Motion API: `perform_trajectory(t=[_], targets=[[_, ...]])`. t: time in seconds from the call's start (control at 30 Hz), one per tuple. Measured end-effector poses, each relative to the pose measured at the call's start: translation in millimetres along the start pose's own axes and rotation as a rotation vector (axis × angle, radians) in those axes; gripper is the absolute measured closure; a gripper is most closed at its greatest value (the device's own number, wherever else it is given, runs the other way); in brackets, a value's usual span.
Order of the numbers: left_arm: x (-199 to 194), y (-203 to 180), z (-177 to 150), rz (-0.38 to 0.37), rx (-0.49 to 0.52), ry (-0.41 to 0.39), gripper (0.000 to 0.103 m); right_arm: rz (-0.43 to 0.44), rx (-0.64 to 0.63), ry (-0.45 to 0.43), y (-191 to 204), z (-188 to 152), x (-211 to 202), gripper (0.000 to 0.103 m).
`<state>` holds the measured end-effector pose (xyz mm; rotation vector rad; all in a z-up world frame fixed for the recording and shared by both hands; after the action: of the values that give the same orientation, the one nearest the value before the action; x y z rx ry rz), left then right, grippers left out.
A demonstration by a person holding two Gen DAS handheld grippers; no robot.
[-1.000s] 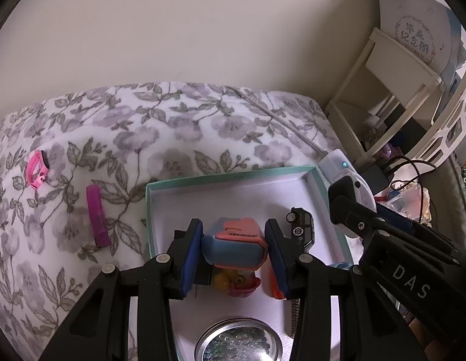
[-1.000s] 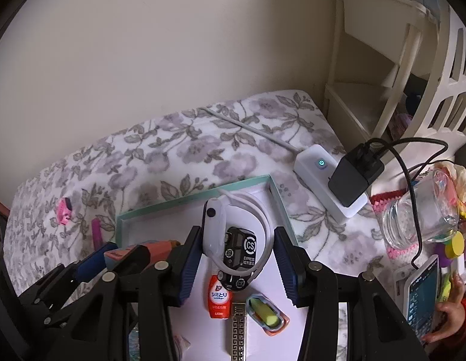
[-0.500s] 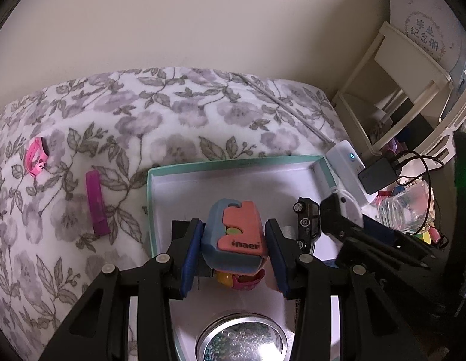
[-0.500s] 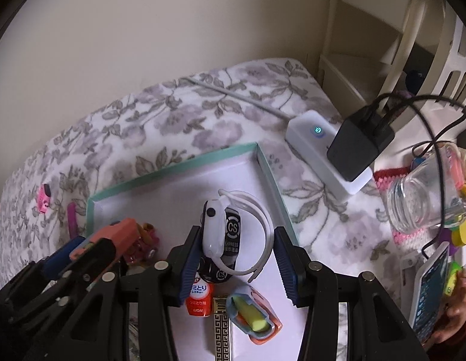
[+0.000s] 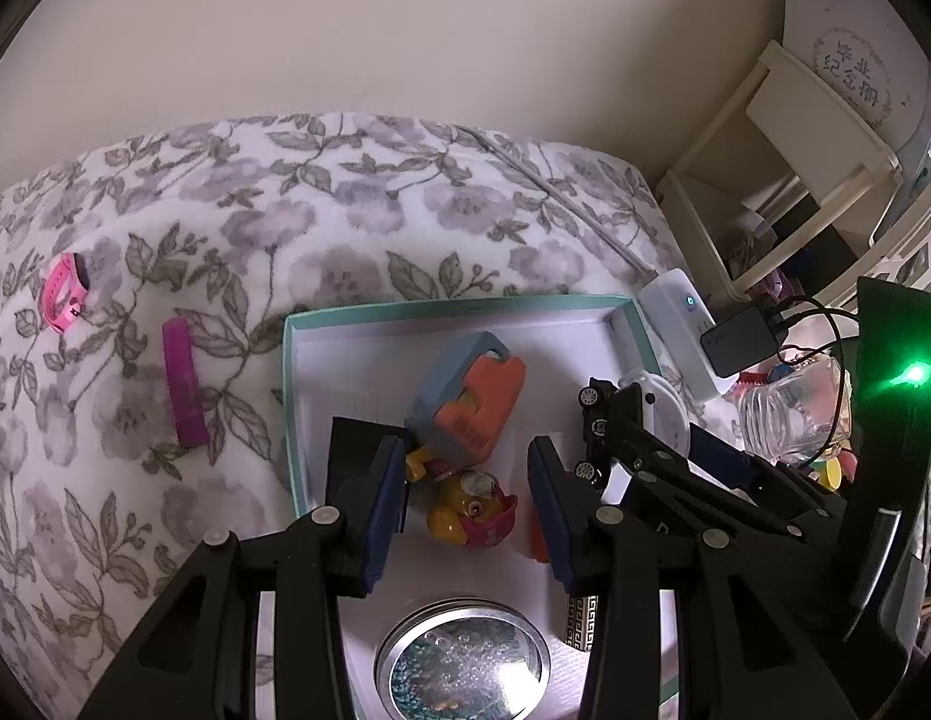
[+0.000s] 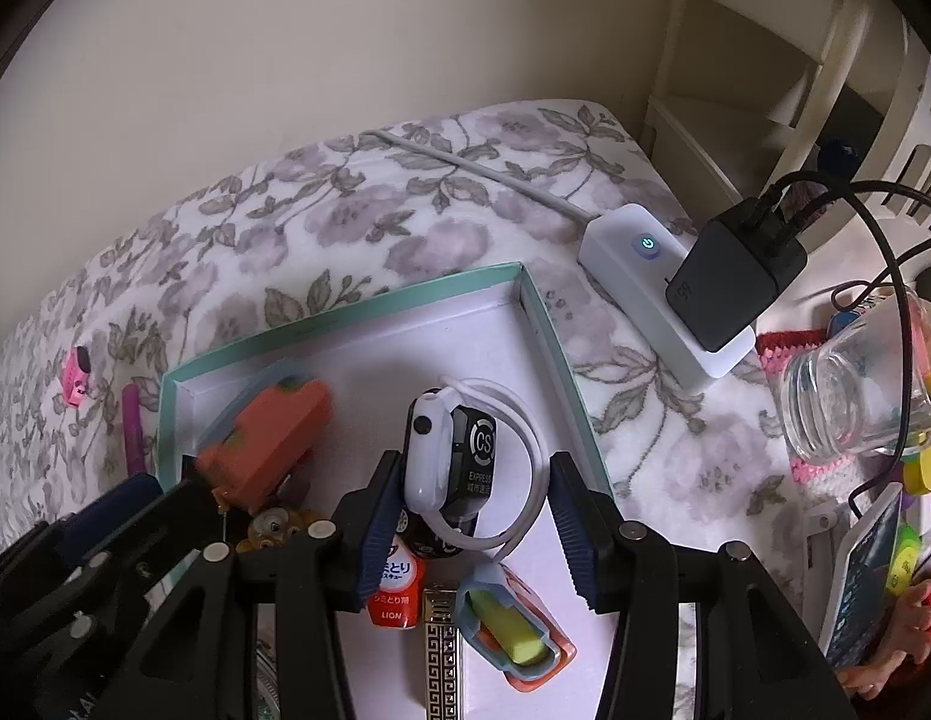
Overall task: Organize rigid objects
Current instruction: 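Open both tools to drop the case and watch in the tray, then move the left tool to the pink band while the right tool approaches the purple lighter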
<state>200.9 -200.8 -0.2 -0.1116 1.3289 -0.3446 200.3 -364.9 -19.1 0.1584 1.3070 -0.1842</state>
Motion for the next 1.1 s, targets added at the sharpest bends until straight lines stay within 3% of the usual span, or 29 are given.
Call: perform_trajectory(t=[0.2,0.27,0.63,0.77,0.83,1.0,1.1], targets=[[-3,6,2,0.013,-0.015,-0.007,0.059,-0.009,-0.010,-0.008,1,2,-4,0.050],[-5,8,2,0.019,-0.018,-0.011,0.059,-0.014,-0.012,-0.013,2,2,-5,0.041],[-17,28,9,0.072,-0.068,-0.052,0.058,-0.005,-0.017,-0.077,7,5,-27,0.040],[-21,34,10,0.089,-0.083,-0.065,0.055,0.015,-0.016,-0.104,9,6,-34,0.036],[-23,37,11,0.105,-0.089,-0.076,0.044,0.021,-0.021,-0.115,11,7,-36,0.035],[-27,47,13,0.130,-0.109,-0.098,0.040,0.011,-0.044,-0.125,17,7,-37,0.032],[-28,56,14,0.143,-0.128,-0.109,0.020,0.007,-0.058,-0.128,22,6,-36,0.030]])
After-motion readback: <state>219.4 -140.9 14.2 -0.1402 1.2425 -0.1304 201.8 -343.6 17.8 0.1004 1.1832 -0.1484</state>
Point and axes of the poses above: each gripper's, at about its wrist camera, not at the fingertips, and x roughly the way its jaws point, y to its left, z to its top, the point moved 3 cm from there along x, roughly the way its jaws point, and after that the axes turned 10 degrees about y, right-handed, at the moved point
